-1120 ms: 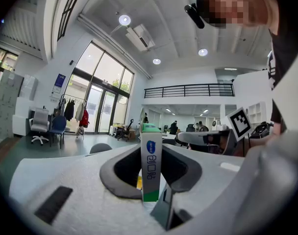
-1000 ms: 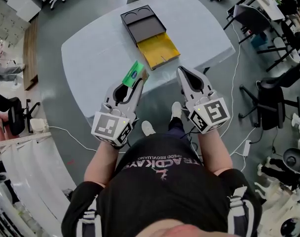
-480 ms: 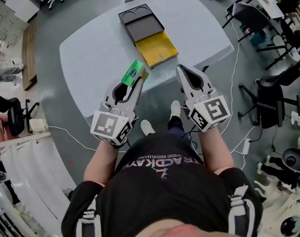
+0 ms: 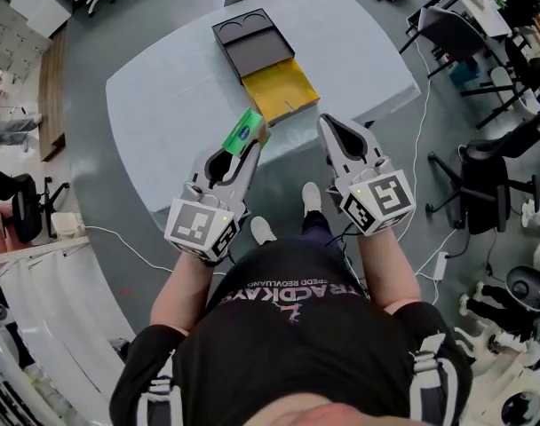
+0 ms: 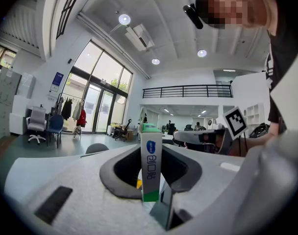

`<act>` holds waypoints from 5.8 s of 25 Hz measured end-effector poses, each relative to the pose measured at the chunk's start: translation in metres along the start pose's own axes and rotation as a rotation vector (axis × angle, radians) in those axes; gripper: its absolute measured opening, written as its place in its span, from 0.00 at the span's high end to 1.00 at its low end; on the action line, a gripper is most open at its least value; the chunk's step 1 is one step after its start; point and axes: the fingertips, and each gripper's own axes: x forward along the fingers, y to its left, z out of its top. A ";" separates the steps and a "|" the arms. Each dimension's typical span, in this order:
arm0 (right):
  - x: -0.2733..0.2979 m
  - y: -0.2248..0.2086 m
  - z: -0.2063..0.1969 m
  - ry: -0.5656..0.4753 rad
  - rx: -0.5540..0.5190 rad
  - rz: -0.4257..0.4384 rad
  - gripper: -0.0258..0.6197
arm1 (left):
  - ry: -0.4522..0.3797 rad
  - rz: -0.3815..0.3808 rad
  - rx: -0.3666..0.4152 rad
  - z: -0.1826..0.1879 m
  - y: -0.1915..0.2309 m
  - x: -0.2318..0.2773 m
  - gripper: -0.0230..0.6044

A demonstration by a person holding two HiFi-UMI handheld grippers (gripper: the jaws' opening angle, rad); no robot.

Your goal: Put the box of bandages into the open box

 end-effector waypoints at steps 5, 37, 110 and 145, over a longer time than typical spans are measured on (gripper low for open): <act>0.003 -0.010 0.003 -0.005 0.006 0.001 0.94 | 0.003 0.008 -0.002 0.001 0.000 0.008 0.80; 0.049 -0.105 0.007 0.012 0.030 0.184 0.94 | 0.013 0.175 -0.018 0.002 -0.003 0.097 0.80; 0.175 -0.205 -0.107 0.262 0.159 0.199 0.94 | 0.274 0.190 -0.311 -0.124 0.090 0.239 0.80; 0.192 -0.245 -0.193 0.421 0.275 0.085 0.94 | 0.569 0.112 -0.623 -0.276 0.113 0.311 0.80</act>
